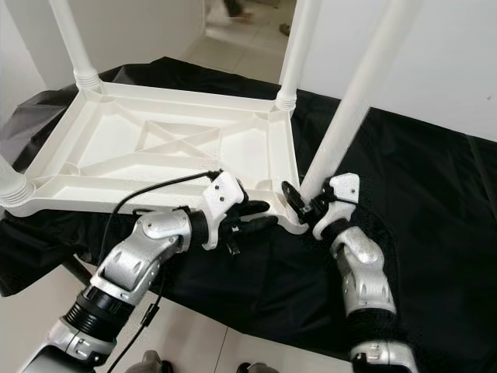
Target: Building children table
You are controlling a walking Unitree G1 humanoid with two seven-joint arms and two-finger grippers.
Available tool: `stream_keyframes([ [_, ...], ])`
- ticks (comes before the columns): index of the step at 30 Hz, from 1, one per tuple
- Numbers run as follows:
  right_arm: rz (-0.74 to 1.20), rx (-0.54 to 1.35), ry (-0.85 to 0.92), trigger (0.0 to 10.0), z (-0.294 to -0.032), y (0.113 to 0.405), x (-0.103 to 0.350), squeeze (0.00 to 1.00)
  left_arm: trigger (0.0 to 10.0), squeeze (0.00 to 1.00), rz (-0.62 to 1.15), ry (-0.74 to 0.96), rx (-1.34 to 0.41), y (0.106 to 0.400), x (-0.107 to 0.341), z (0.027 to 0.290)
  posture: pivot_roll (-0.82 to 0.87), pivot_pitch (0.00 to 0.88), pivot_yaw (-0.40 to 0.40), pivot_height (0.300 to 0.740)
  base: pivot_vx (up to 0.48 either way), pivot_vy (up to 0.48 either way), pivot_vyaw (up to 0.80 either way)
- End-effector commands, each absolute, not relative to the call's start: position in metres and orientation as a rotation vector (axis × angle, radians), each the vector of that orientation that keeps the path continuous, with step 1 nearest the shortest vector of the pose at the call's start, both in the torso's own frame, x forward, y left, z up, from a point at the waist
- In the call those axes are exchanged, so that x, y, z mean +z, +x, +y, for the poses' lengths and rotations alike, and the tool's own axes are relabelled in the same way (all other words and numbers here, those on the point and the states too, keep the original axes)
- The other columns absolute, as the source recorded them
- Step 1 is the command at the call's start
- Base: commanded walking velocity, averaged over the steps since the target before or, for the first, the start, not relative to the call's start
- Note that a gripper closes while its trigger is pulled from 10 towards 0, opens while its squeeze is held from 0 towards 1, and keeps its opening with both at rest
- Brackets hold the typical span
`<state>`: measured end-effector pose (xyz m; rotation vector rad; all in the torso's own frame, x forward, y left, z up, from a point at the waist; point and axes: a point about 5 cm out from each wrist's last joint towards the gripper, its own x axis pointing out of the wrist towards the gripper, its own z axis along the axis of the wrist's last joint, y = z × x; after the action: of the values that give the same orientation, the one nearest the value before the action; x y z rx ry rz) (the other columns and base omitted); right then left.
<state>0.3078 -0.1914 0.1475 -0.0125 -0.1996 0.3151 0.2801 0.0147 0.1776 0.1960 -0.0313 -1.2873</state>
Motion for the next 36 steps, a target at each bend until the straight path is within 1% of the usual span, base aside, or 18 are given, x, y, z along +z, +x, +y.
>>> stream_keyframes([
  [1, -0.213, 0.211, 0.027, 10.0, -0.194, 0.301, 0.149, 0.00, 10.0, 0.00, -0.032, 0.190, -1.210, 0.282, 0.176, 0.016, 0.05, 0.118, -0.067, 0.740, 0.000, 0.000, 0.00],
  [5, -0.216, 0.170, 0.042, 10.0, -0.187, 0.296, 0.148, 0.00, 10.0, 0.00, -0.030, 0.190, -1.208, 0.281, 0.174, 0.016, 0.05, 0.119, -0.072, 0.740, 0.000, 0.000, 0.00],
  [6, -0.210, 0.086, 0.047, 10.0, -0.181, 0.291, 0.145, 0.00, 10.0, 0.00, -0.030, 0.201, -1.202, 0.281, 0.170, 0.015, 0.05, 0.119, -0.075, 0.740, 0.000, 0.000, 0.00],
  [7, -0.200, 0.041, 0.038, 10.0, -0.178, 0.290, 0.143, 0.00, 10.0, 0.00, -0.032, 0.211, -1.196, 0.281, 0.169, 0.015, 0.05, 0.120, -0.078, 0.740, 0.000, 0.000, 0.00],
  [8, -0.200, 0.041, 0.038, 10.0, -0.178, 0.290, 0.143, 0.00, 10.0, 0.00, -0.032, 0.211, -1.196, 0.281, 0.169, 0.015, 0.05, 0.120, -0.078, 0.740, 0.000, 0.000, 0.00],
  [12, -0.178, -0.077, 0.075, 10.0, -0.169, 0.286, 0.138, 0.00, 10.0, 0.00, -0.044, 0.239, -1.184, 0.282, 0.166, 0.013, 0.05, 0.118, -0.086, 0.740, 0.000, 0.000, 0.00],
  [21, -0.175, -0.096, 0.093, 10.0, -0.167, 0.285, 0.138, 0.00, 10.0, 0.00, -0.047, 0.248, -1.180, 0.282, 0.165, 0.012, 0.05, 0.118, -0.086, 0.740, 0.000, 0.000, 0.00],
  [22, -0.168, -0.120, 0.109, 10.0, -0.164, 0.284, 0.138, 0.00, 10.0, 0.00, -0.049, 0.259, -1.177, 0.282, 0.163, 0.011, 0.05, 0.119, -0.087, 0.740, 0.000, 0.000, 0.00],
  [24, -0.157, -0.142, 0.116, 10.0, -0.163, 0.283, 0.137, 0.00, 10.0, 0.00, -0.035, 0.229, -1.193, 0.278, 0.156, -0.001, 0.03, 0.123, -0.084, 0.740, 0.000, 0.000, 0.00],
  [27, -0.148, -0.165, 0.120, 10.0, -0.165, 0.281, 0.135, 0.00, 10.0, 0.00, -0.024, 0.194, -1.189, 0.276, 0.153, -0.006, 0.03, 0.123, -0.085, 0.740, 0.000, 0.000, 0.00],
  [31, -0.142, -0.182, 0.121, 10.0, -0.165, 0.279, 0.135, 0.00, 10.0, 0.00, -0.026, 0.179, -1.180, 0.275, 0.154, -0.006, 0.03, 0.122, -0.083, 0.740, 0.000, 0.000, 0.00],
  [32, -0.130, -0.203, 0.135, 10.0, -0.163, 0.277, 0.133, 0.52, 10.0, 0.00, -0.024, 0.179, -1.175, 0.275, 0.153, -0.005, 0.03, 0.122, -0.083, 0.740, 0.000, 0.000, 0.00],
  [34, -0.130, -0.203, 0.135, 10.0, -0.163, 0.277, 0.133, 0.52, 10.0, 0.00, -0.024, 0.179, -1.175, 0.275, 0.153, -0.005, 0.03, 0.122, -0.083, 0.740, 0.000, 0.000, 0.00],
  [35, -0.134, -0.206, 0.139, 10.0, -0.162, 0.275, 0.133, 1.00, 10.0, 0.00, -0.024, 0.180, -1.173, 0.274, 0.152, -0.005, 0.03, 0.122, -0.084, 0.740, 0.000, 0.000, 0.00],
  [36, -0.143, -0.204, 0.147, 10.0, -0.161, 0.274, 0.135, 1.00, 10.0, 0.00, -0.022, 0.182, -1.169, 0.274, 0.152, -0.004, 0.03, 0.121, -0.083, 0.740, 0.000, 0.000, 0.00],
])
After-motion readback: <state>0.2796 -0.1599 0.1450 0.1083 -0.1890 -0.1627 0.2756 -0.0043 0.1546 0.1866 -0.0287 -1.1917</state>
